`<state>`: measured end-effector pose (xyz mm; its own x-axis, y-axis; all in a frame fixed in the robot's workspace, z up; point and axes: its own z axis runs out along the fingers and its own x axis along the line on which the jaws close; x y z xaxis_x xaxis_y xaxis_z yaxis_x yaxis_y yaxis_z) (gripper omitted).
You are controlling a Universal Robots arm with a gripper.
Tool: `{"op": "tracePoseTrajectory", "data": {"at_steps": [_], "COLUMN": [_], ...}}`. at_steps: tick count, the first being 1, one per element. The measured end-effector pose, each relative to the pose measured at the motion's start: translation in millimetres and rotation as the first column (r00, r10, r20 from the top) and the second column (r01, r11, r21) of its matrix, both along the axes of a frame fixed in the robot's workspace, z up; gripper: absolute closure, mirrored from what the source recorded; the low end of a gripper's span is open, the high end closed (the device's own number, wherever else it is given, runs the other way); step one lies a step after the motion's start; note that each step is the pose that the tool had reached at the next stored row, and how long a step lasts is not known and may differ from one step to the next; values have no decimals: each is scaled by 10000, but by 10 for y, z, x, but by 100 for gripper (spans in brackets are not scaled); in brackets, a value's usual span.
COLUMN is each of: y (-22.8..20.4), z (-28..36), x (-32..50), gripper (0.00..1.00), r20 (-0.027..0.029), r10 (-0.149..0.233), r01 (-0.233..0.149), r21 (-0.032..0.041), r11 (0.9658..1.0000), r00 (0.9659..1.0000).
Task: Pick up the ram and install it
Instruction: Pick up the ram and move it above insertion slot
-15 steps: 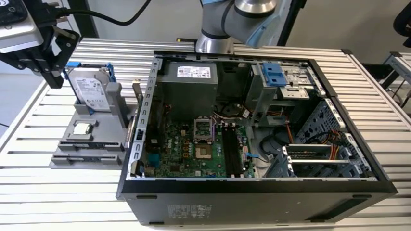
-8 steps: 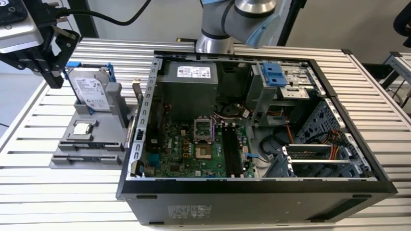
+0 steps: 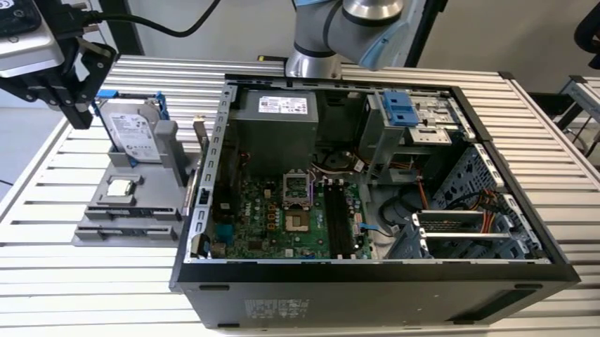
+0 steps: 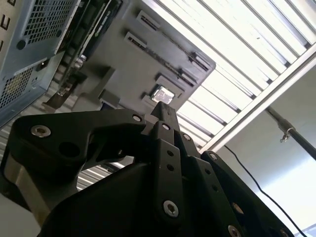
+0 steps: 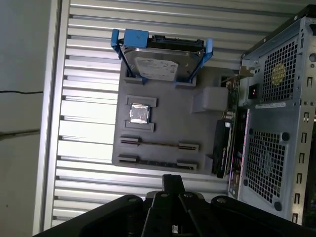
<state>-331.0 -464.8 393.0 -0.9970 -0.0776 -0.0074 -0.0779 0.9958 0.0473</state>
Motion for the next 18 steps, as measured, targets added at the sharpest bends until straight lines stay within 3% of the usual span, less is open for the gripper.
{"op": "tracePoseTrajectory", "data": {"at_steps": [5,10,14,18], "y": [0,0,0,0], "z": [0,0,0,0], "x": [-2,-3,-4,-4], "gripper": [100,100,100,100], "r20": [0,-2,-3,-7], "r10": [563,1143,1637,2170], "r01": [-563,-1143,-1637,-2170], "r21": [-7,-20,-35,-50], "r11": [9984,9934,9865,9762], "r00": [9984,9935,9865,9762]}}
